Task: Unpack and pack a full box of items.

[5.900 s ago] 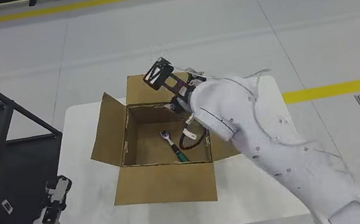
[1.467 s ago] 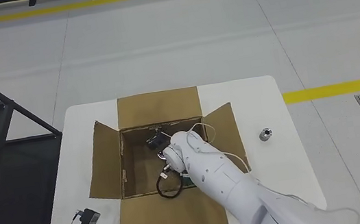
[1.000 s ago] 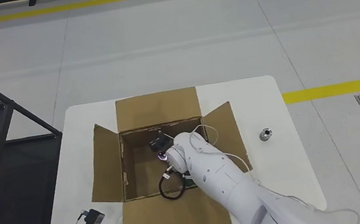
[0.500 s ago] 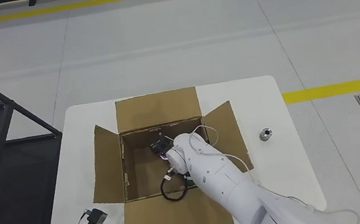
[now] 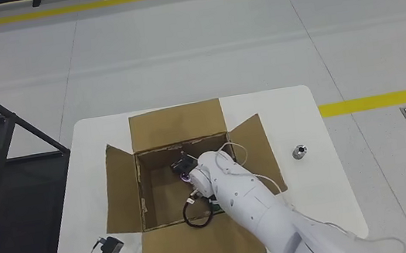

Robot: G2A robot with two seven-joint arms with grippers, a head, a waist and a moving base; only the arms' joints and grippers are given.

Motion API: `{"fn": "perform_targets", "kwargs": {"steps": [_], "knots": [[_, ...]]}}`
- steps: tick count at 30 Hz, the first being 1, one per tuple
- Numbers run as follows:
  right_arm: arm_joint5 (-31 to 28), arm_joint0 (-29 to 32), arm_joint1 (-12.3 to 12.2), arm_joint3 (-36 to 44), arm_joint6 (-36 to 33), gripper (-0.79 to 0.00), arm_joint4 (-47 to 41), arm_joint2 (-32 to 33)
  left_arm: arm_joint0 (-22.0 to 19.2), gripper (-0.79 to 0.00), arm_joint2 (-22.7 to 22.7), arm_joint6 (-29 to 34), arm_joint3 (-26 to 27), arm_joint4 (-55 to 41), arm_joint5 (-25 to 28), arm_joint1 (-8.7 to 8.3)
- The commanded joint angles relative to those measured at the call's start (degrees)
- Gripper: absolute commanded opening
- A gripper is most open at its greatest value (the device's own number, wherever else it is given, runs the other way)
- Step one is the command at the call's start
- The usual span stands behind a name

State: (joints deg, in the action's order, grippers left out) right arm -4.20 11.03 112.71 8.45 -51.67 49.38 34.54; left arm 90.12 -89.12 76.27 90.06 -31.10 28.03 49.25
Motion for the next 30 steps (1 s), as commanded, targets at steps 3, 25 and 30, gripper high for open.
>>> {"fn": "perform_targets", "kwargs": {"steps": [3,25,30], "knots": [[-0.3,0.1,-0.2,0.0,0.1,-0.785,-0.3,0.4,-0.2,-0.785,0.5,-0.5,-0.4,-0.4,0.5,-0.49],[-15.9,-1.9,-4.0,5.0,15.6,-0.785,-1.7,4.0,-5.8,-0.785,-0.6,0.7,-5.1,-5.4,-0.7,-2.11],[-16.1,-0.8,-5.8,10.3,18.0,-0.785,0.9,4.3,-8.4,-0.785,0.2,1.3,-6.7,-5.8,-1.4,-2.17]]}}
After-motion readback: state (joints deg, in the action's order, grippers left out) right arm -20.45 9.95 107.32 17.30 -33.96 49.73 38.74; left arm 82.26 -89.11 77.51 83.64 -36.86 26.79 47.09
